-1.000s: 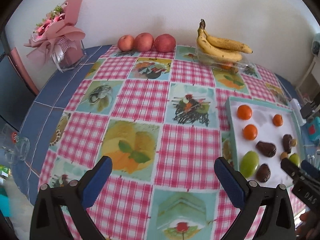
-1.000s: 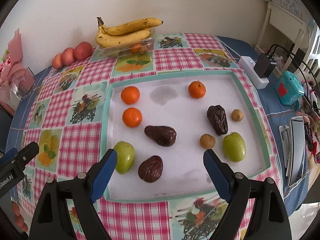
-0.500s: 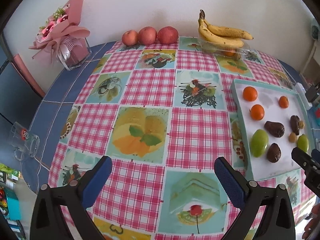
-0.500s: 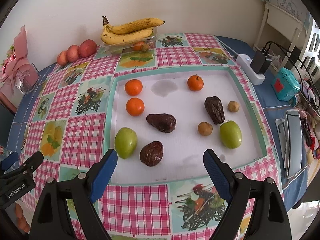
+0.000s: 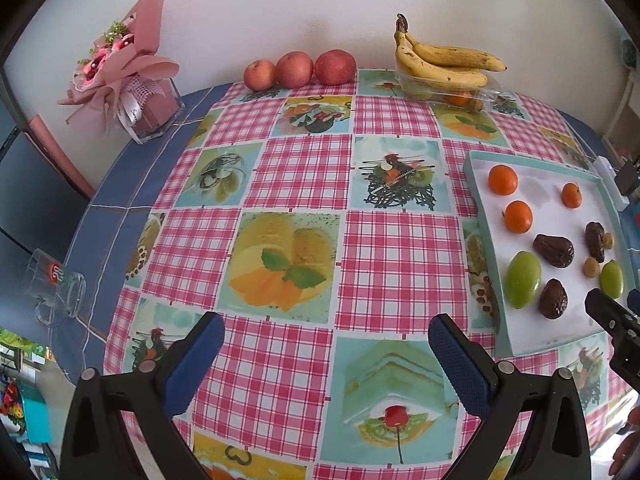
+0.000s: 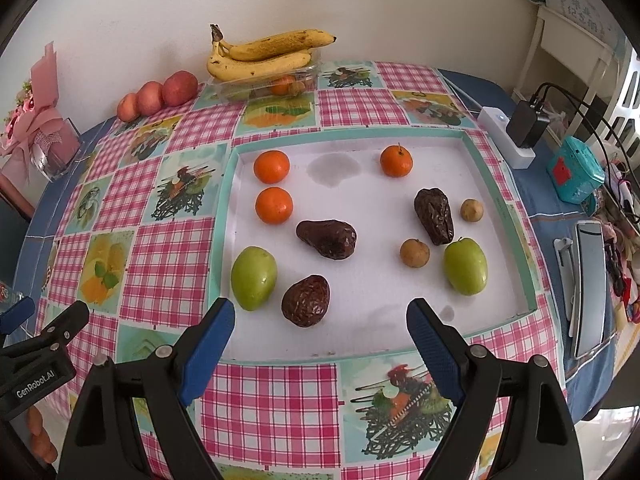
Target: Organize fruits
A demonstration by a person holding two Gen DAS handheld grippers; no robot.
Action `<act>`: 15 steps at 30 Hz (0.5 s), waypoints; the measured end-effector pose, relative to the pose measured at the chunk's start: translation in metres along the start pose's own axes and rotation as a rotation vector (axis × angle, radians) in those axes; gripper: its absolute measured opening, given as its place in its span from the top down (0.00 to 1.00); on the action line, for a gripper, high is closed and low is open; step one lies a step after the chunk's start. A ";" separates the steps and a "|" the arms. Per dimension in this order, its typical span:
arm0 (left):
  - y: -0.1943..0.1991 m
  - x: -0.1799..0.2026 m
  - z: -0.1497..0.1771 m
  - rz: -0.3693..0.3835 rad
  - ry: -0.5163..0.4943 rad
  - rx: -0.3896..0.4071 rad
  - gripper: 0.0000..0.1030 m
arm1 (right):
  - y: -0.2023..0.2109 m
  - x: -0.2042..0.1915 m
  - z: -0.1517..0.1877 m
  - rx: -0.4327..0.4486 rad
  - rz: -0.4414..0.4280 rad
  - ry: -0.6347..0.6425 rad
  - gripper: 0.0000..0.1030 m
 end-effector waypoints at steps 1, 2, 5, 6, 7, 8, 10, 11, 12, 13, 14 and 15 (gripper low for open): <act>0.000 0.000 0.000 -0.001 0.000 0.000 0.00 | 0.000 0.000 0.000 0.000 0.001 0.003 0.14; 0.000 0.000 0.000 -0.002 -0.001 0.000 0.00 | 0.000 -0.001 0.000 -0.001 0.002 0.005 0.14; 0.001 0.000 0.000 -0.003 -0.001 0.000 0.00 | 0.000 -0.002 0.000 -0.001 0.002 0.008 0.14; 0.001 0.000 0.000 -0.003 -0.001 0.001 0.00 | 0.000 -0.002 0.000 -0.001 0.003 0.009 0.14; 0.001 0.000 0.000 -0.003 -0.001 0.001 0.00 | 0.000 -0.002 0.000 -0.002 0.003 0.009 0.14; 0.001 0.000 0.000 -0.003 0.000 0.001 0.00 | 0.000 -0.002 0.000 -0.002 0.003 0.010 0.14; 0.001 0.000 0.000 -0.002 -0.002 0.002 0.00 | 0.000 -0.002 0.000 -0.004 0.005 0.011 0.14; 0.001 0.000 0.000 -0.003 -0.002 0.001 0.00 | 0.000 -0.002 0.000 -0.005 0.006 0.013 0.14; 0.001 0.000 0.000 -0.003 -0.002 0.001 0.00 | 0.000 -0.002 0.000 -0.005 0.006 0.015 0.14; 0.001 0.000 0.000 -0.004 -0.003 0.001 0.00 | -0.001 -0.002 0.001 -0.005 0.007 0.016 0.14; 0.001 0.000 -0.001 -0.004 -0.003 0.001 0.00 | -0.001 -0.003 0.001 -0.005 0.008 0.017 0.14; 0.001 0.000 -0.001 -0.004 -0.002 0.001 0.00 | -0.001 -0.003 0.001 -0.005 0.008 0.017 0.14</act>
Point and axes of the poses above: each gripper's, at about its wrist camera, not at the fingertips, and y roughly against the way its jaws point, x to its right, z to its underside, the point moved 9 cm from there along -y, roughly the way its jaws point, and after that the axes turned 8 degrees about -z, right-handed, at the moved point
